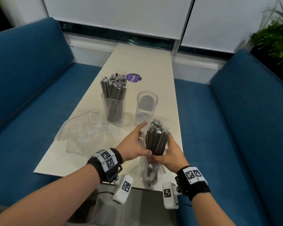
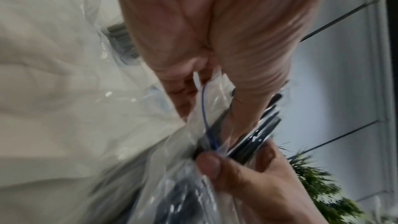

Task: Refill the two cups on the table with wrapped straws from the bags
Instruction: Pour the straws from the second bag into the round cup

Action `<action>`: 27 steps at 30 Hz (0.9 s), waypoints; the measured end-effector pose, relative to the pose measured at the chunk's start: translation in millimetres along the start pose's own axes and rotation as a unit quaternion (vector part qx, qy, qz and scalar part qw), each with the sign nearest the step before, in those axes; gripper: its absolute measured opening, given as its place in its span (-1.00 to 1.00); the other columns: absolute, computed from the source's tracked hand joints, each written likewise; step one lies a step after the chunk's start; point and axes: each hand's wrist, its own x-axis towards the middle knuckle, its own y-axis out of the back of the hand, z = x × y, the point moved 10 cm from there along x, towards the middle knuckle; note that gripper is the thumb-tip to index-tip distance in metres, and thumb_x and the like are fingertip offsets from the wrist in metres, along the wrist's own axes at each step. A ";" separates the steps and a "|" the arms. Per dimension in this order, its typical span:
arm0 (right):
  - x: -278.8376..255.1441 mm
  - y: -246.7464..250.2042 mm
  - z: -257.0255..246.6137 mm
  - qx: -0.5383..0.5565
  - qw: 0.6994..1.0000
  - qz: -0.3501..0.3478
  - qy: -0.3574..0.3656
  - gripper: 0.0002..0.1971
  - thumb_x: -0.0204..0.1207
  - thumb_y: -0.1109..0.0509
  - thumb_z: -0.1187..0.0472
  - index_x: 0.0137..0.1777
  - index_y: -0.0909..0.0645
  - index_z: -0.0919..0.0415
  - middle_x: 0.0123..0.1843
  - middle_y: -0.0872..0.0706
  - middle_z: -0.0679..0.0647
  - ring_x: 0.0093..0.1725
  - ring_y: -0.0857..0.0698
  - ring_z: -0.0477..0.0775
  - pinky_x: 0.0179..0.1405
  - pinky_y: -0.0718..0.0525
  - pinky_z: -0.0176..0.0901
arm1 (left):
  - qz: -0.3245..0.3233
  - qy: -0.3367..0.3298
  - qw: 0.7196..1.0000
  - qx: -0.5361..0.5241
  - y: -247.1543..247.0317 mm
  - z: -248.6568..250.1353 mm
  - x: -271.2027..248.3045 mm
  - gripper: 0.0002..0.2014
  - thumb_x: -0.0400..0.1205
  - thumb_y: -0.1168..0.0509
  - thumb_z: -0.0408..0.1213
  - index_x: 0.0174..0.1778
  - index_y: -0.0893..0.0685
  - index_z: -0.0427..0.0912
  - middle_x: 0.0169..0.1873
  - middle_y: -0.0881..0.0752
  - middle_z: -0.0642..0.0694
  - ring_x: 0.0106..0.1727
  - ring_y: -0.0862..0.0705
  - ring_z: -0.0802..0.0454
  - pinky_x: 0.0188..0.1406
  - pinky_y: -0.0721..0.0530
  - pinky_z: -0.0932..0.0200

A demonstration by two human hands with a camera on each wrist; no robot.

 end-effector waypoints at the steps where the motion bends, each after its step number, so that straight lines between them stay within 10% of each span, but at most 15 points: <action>1: -1.6 2.5 -5.4 0.023 1.000 0.011 0.014 -0.04 0.14 -0.82 0.16 0.52 -0.42 -0.21 0.25 -0.79 -0.19 0.27 -0.77 -0.16 0.20 -0.74 -0.22 | 0.006 -0.028 0.999 -0.026 1.5 5.4 -0.8 0.11 0.43 -0.61 -0.57 0.79 -0.19 0.14 0.19 -0.63 -0.17 -0.06 -0.71 0.19 0.02 -0.73 0.39; 5: -1.2 4.9 -36.9 0.046 0.995 0.012 0.087 0.12 0.08 -0.83 0.00 0.65 -0.37 0.16 0.45 -0.70 -0.01 0.43 -0.71 -0.09 0.42 -0.72 -0.07 | -0.001 -0.119 0.989 -0.084 3.3 31.9 -8.0 -0.01 0.48 -0.58 -0.60 0.66 -0.33 0.28 0.24 -0.65 -0.27 0.27 -0.71 -0.01 0.29 -0.79 0.07; 8: 6.6 -5.5 -31.1 0.093 0.992 -0.030 0.074 0.39 -0.01 -0.91 0.14 0.75 -0.08 0.05 0.60 -0.57 0.08 0.58 -0.61 0.02 0.51 -0.66 0.05 | -0.023 -0.113 0.989 -0.089 -0.8 32.1 -7.5 -0.08 0.51 -0.54 -0.57 0.67 -0.34 0.20 0.35 -0.65 -0.24 0.41 -0.66 -0.02 0.35 -0.76 0.08; 11: 13.9 -17.5 -15.5 0.140 0.990 -0.021 0.030 0.32 -0.02 -0.94 0.16 0.71 -0.20 0.06 0.53 -0.65 0.16 0.53 -0.67 0.19 0.47 -0.67 0.36 | -0.035 -0.061 0.993 -0.098 -7.5 15.9 -8.3 -0.12 0.48 -0.48 -0.54 0.66 -0.39 0.20 0.36 -0.65 -0.23 0.46 -0.65 -0.09 0.30 -0.77 0.07; 16: 16.5 -8.4 -6.6 0.192 0.981 0.038 0.006 -0.15 0.20 -0.84 0.26 0.49 -0.52 0.22 0.27 -0.84 0.20 0.26 -0.85 0.22 0.30 -0.78 0.36 | 0.035 0.008 0.975 -0.221 6.8 5.0 -3.9 -0.50 0.63 -0.21 -0.67 0.33 -0.69 -0.03 0.20 -0.66 -0.15 0.07 -0.69 -0.11 0.04 -0.72 -0.18; 20: 17.8 -4.9 1.0 0.183 0.983 0.012 0.002 -0.20 0.24 -0.85 0.26 0.46 -0.56 0.27 0.25 -0.83 0.25 0.24 -0.85 0.28 0.24 -0.81 0.38 | 0.088 -0.011 0.988 -0.129 21.5 15.9 1.5 -0.91 0.66 -0.42 -0.18 0.04 -0.69 -0.04 -0.02 -0.74 0.03 -0.03 -0.73 0.02 0.02 -0.85 -0.40; 27: 19.6 -8.2 -5.2 0.171 0.985 -0.025 0.026 -0.08 0.24 -0.85 0.30 0.58 -0.46 0.26 0.42 -0.73 0.25 0.36 -0.79 0.25 0.28 -0.81 0.23 | 0.117 -0.006 0.992 -0.046 24.9 24.4 9.6 -0.66 0.71 -0.38 -0.33 -0.01 -0.73 0.35 -0.12 -0.78 -0.08 -0.26 -0.79 -0.13 -0.14 -0.89 -0.25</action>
